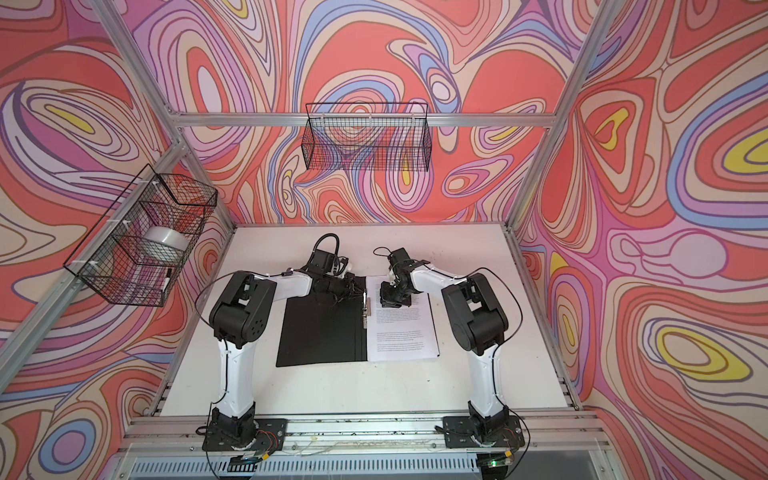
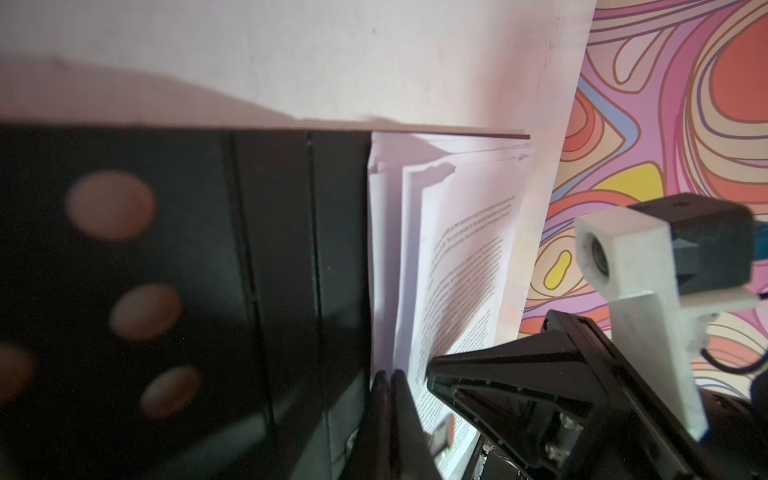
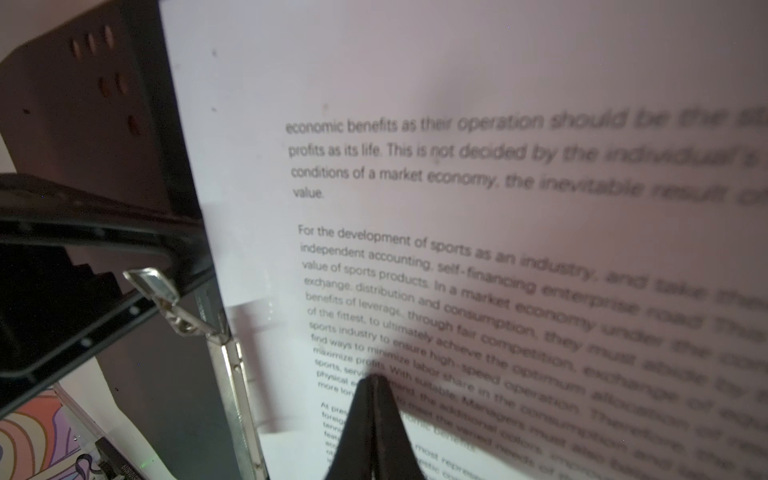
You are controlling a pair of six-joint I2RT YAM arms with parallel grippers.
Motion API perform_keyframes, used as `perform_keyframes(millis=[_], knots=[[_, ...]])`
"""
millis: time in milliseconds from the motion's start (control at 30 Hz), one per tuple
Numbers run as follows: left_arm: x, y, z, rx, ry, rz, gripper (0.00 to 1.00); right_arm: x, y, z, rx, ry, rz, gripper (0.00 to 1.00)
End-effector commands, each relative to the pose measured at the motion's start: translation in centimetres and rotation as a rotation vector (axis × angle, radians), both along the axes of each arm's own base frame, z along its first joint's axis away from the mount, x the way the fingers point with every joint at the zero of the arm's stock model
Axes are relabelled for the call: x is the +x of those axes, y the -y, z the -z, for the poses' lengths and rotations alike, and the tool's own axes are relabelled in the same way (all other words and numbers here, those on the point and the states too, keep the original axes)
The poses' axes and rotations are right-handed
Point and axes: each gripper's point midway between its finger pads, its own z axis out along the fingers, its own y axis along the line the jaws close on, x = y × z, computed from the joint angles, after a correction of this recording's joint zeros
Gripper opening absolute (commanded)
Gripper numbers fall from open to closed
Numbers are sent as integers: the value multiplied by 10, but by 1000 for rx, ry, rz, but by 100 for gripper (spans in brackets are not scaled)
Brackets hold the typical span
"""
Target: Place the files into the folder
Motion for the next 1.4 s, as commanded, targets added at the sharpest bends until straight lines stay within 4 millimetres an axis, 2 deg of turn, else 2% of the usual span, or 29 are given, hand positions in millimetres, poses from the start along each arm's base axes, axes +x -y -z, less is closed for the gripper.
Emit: perform_keyframes(millis=[0, 400, 767, 1000, 1133, 1267, 1300, 1367], knots=[[-1, 2, -26, -56, 43, -2, 5, -5, -1, 17, -25, -37, -8, 0], [-29, -1, -39, -113, 69, 7, 5, -1, -6, 16, -2, -39, -4, 0], [-59, 7, -29, -118, 47, 29, 5, 3, -10, 10, 21, -36, 3, 0], [-64, 7, -30, -121, 50, 28, 5, 8, -16, 1, 42, -24, 3, 0], [-59, 10, -42, -134, 67, 30, 5, 13, -19, -11, 60, -2, 3, 0], [-46, 11, -63, -145, 100, 22, 7, 18, -23, -36, 93, 40, 6, 2], [-42, 10, -71, -150, 115, 17, 7, 18, -23, -43, 100, 54, 5, 6], [-35, 8, -88, -153, 147, 9, 9, 19, -23, -59, 113, 84, 13, 22]])
